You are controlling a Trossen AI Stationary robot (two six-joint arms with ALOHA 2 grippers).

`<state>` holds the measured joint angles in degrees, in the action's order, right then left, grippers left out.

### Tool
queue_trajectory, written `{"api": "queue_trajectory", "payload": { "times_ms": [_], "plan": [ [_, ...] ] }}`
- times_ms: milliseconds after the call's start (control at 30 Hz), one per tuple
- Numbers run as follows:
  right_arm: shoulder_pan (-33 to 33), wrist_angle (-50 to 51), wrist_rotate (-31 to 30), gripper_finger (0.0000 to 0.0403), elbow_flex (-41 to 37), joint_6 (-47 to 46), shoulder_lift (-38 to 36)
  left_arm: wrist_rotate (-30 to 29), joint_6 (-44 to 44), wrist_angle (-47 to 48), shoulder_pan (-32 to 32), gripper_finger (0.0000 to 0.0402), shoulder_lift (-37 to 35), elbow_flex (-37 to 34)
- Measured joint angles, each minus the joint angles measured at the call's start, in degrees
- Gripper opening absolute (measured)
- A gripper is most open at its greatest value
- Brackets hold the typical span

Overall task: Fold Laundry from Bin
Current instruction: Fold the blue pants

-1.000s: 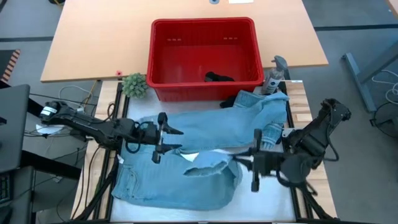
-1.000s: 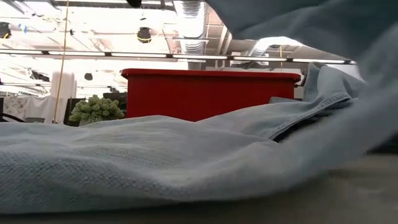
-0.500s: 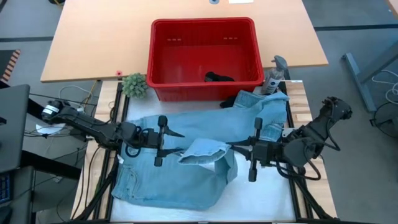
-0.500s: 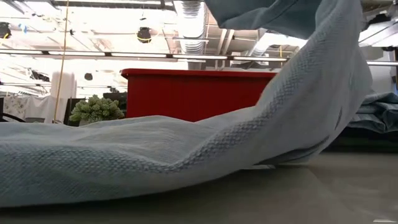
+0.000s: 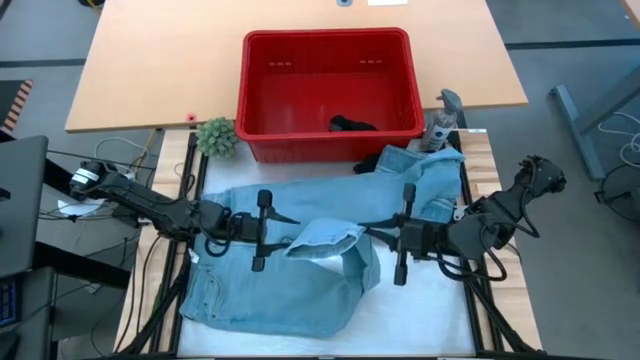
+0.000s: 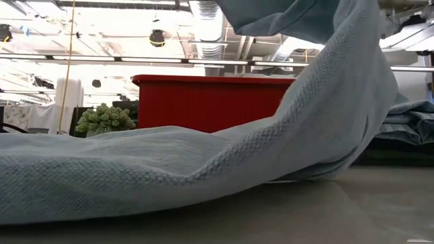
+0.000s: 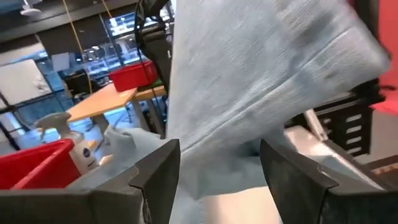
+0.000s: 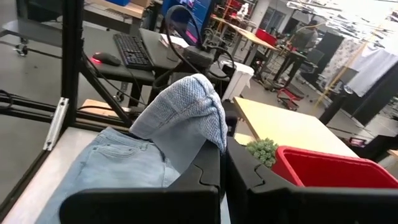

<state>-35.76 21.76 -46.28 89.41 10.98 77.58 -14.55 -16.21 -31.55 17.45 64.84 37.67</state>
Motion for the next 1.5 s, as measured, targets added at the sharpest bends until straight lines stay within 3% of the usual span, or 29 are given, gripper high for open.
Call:
{"api": "queue_trajectory", "payload": {
  "times_ms": [500,700,1033,1200,1500],
  "plan": [
    [3.46,-0.47,1.81,0.0024,0.0,0.0,0.02,0.54,-2.12,-0.53,-0.46,0.0213,0.06,0.0],
    [6.02,-2.61,5.78,0.0024,0.0,0.02,0.02,-2.16,-3.07,-0.43,-0.43,0.0213,0.06,0.0],
    [8.58,-4.09,5.91,0.0024,0.0,0.04,0.02,-4.31,-10.75,3.35,-0.46,0.0213,0.06,0.0],
    [8.45,-4.09,5.93,0.0024,0.0,0.04,0.02,-7.15,-10.75,2.13,-0.46,0.0213,0.06,0.0],
    [8.65,-4.4,5.97,0.0025,0.0,0.06,0.37,-5.64,-13.47,-2.94,-0.45,0.0213,0.06,0.0]
  ]
}}
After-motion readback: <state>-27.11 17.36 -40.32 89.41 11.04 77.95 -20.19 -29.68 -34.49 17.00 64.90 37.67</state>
